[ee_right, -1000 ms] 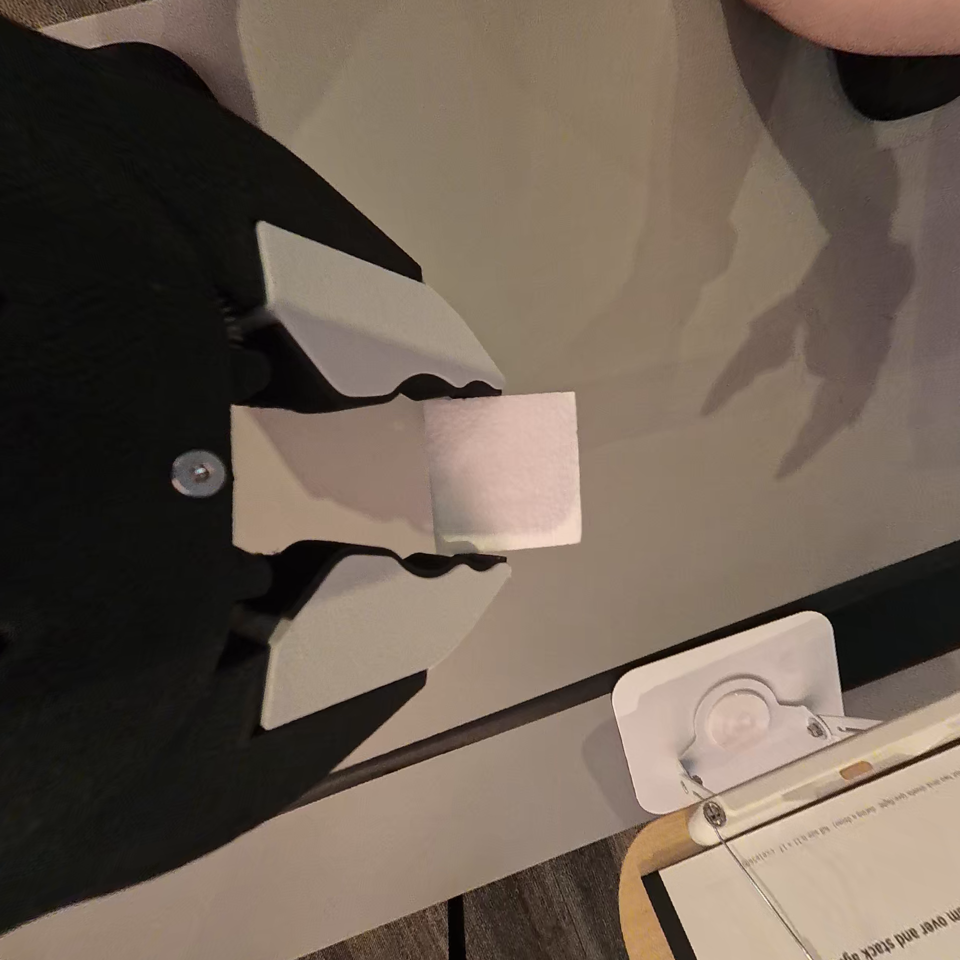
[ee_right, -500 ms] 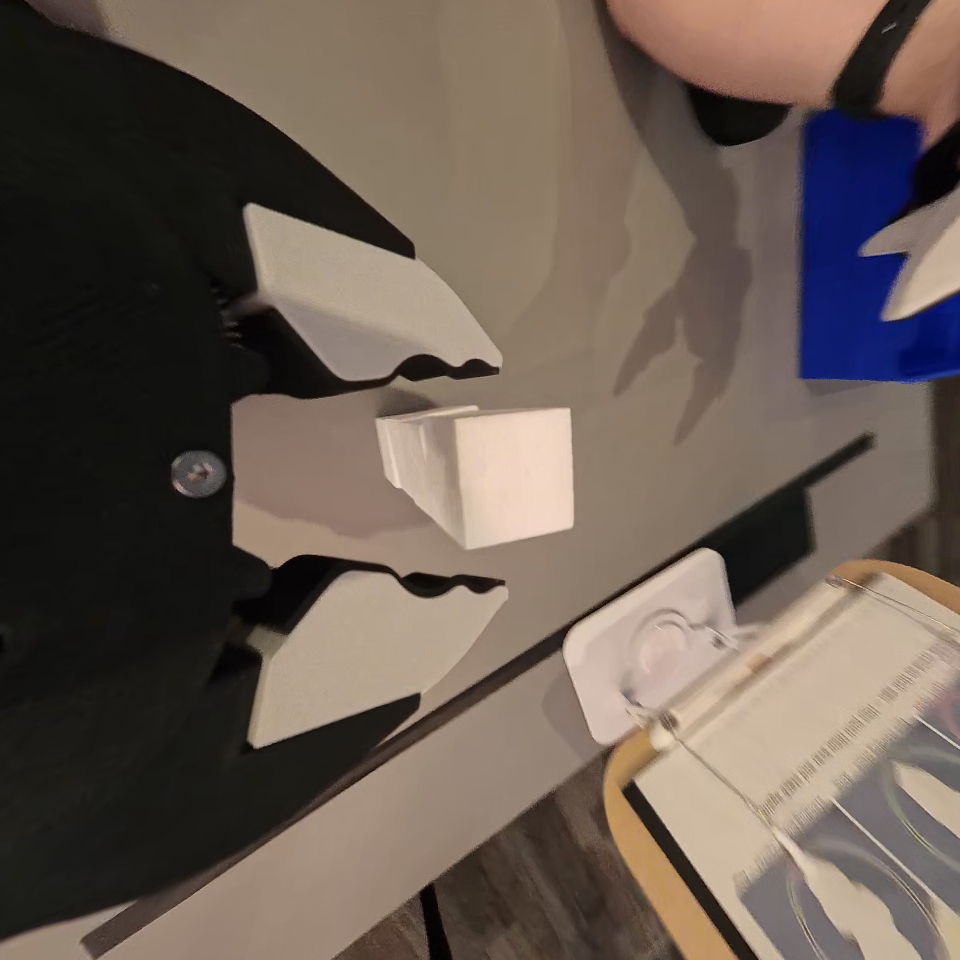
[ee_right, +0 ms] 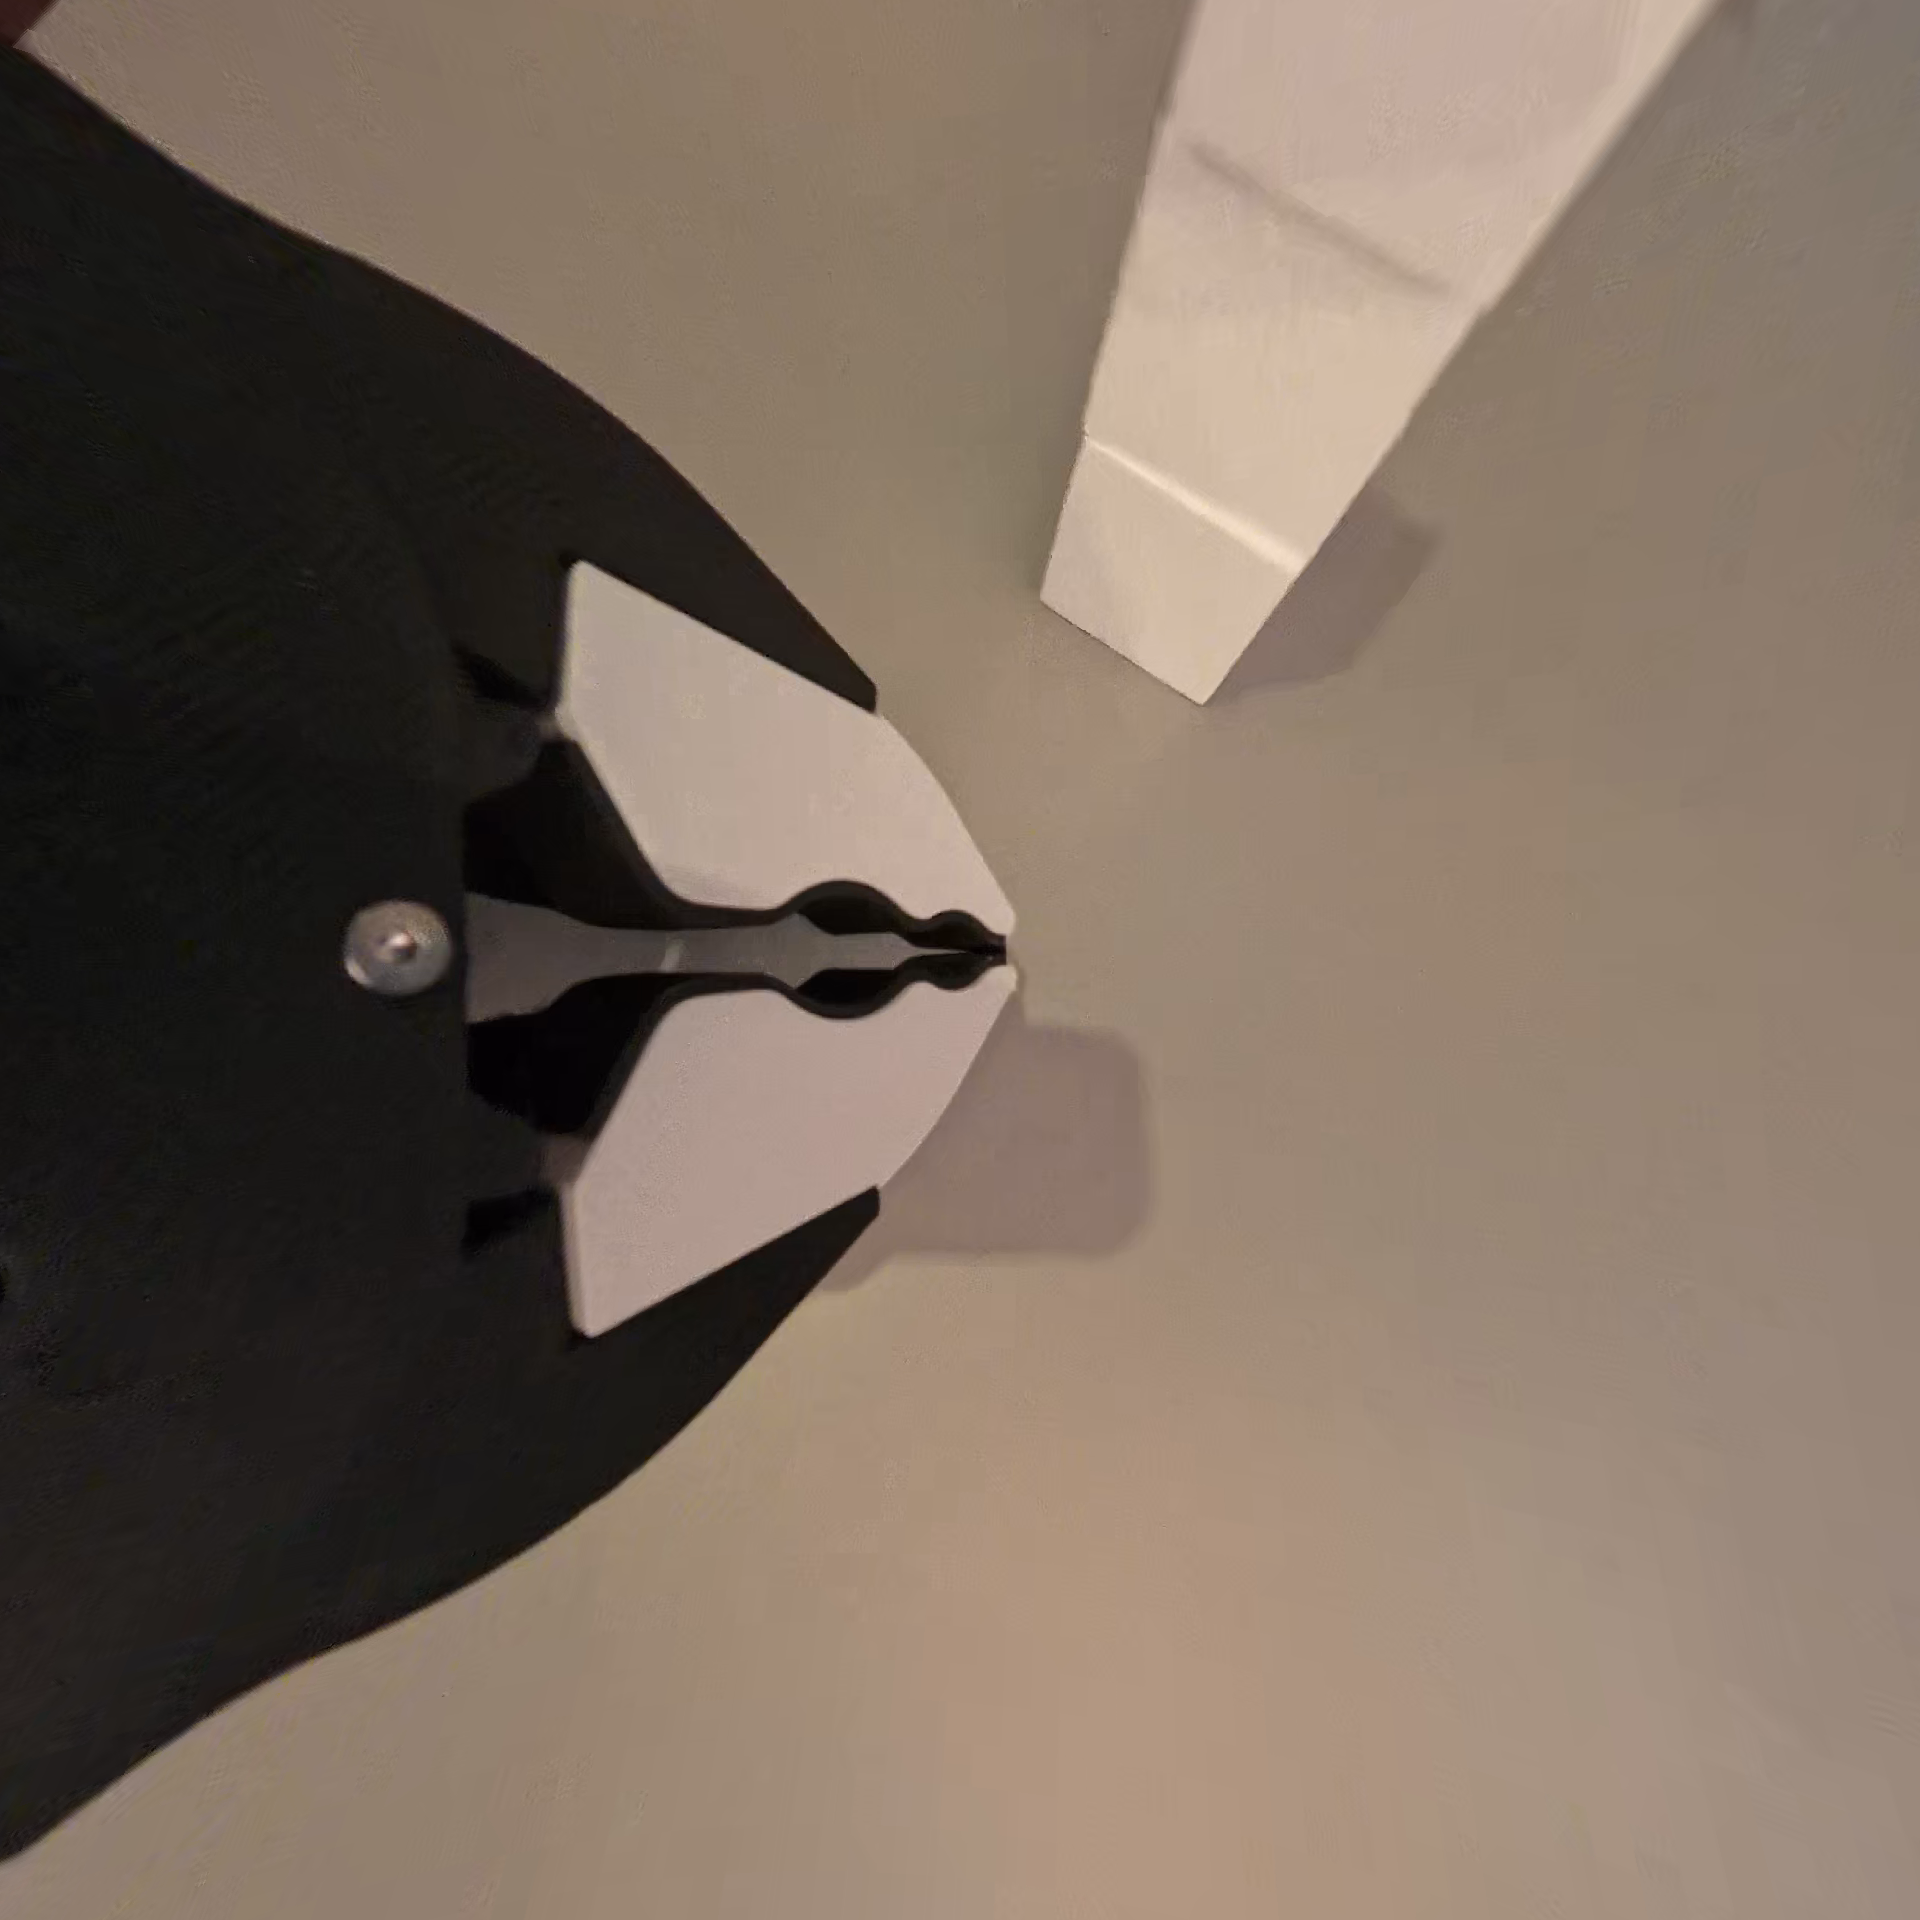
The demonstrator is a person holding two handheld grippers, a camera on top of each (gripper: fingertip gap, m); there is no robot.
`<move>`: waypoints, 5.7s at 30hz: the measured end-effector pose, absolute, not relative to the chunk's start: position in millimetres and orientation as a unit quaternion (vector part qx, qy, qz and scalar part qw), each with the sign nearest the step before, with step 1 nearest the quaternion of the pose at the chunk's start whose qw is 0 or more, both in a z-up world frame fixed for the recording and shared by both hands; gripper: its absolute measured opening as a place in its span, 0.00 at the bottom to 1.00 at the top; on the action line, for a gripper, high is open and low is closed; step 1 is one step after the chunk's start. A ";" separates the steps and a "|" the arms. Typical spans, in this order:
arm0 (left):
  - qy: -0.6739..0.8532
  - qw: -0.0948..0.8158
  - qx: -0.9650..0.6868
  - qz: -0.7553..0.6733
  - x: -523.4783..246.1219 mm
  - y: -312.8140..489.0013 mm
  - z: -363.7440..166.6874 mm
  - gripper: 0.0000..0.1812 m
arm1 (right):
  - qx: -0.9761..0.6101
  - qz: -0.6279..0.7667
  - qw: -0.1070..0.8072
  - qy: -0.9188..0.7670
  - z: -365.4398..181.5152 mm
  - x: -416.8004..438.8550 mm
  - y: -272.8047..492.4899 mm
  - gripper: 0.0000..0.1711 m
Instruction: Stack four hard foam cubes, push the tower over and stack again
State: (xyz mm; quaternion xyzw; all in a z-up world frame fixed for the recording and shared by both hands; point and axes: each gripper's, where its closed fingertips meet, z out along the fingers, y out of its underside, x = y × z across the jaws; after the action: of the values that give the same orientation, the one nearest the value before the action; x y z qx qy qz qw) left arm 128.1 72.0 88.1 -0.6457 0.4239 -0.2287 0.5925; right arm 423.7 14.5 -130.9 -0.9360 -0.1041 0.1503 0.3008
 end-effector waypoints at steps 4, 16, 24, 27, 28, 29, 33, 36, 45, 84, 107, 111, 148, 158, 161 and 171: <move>0.411 0.589 -0.659 -0.225 120.3 78.6 83.8 0.42 | -0.952 0.128 0.270 -0.070 -131.9 386.2 29.9 0.00; 0.385 0.590 -0.678 -0.211 84.3 86.9 79.8 0.42 | -0.923 0.016 0.302 -0.237 -61.4 268.3 53.2 0.00; 0.360 0.581 -0.702 -0.201 56.0 89.5 75.1 0.42 | -0.890 0.080 0.326 -0.309 -30.8 255.5 56.2 0.01; 0.362 0.575 -0.711 -0.181 52.9 89.9 72.3 0.42 | -0.873 0.117 0.335 -0.334 -20.9 257.1 62.1 0.01; 0.364 0.572 -0.715 -0.172 52.6 90.2 71.0 0.42 | -0.864 0.129 0.340 -0.348 -17.7 257.4 64.9 0.01; 0.366 0.569 -0.719 -0.161 52.9 90.3 69.7 0.42 | -0.852 0.141 0.344 -0.369 -15.3 256.6 66.7 0.03; 0.385 0.560 -0.723 -0.123 62.6 88.7 67.3 0.42 | -0.788 0.172 0.350 -0.477 -23.6 251.3 66.0 0.18; 0.393 0.563 -0.720 -0.102 71.2 89.2 69.2 0.43 | -0.744 0.217 0.359 -0.520 -48.6 248.4 54.7 0.33; 0.409 0.610 -0.650 -0.196 108.5 68.7 96.7 0.45 | -0.691 0.313 0.363 -0.541 -88.6 246.1 32.5 0.45; 0.374 0.431 -0.813 -0.119 31.9 108.8 -136.9 0.33 | -0.619 0.463 0.456 -0.440 -9.9 276.9 35.6 0.30; 0.219 0.575 -0.784 -0.078 -24.7 107.5 -56.5 0.33 | -0.653 0.347 0.328 -0.588 -65.4 85.8 15.5 0.31; 0.213 0.590 -0.773 -0.096 -24.2 104.7 -45.6 0.33 | -0.640 0.363 0.357 -0.575 -51.8 88.3 14.3 0.36; 0.623 0.418 -0.603 -0.272 107.2 23.0 -41.7 0.36 | -0.726 0.328 0.348 -0.495 -134.3 211.0 59.4 0.46; 0.590 0.441 -0.619 -0.272 83.3 13.4 -26.1 0.58 | -0.716 0.363 0.392 -0.449 -99.2 229.0 66.6 0.34; 0.595 0.392 -0.648 -0.268 65.4 5.3 -32.4 0.58 | -0.700 0.372 0.436 -0.427 -52.2 231.1 68.3 0.34; 0.571 0.429 -0.668 -0.210 21.2 16.4 -8.1 0.56 | -0.606 0.421 0.447 -0.506 63.2 132.4 17.2 0.34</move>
State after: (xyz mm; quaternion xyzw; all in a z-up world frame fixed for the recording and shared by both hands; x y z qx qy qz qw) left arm 21.2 16.4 -8.1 -0.6677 0.5709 -0.2103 0.4291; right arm 132.4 17.2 63.2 -0.6061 -0.5059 0.4210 0.4466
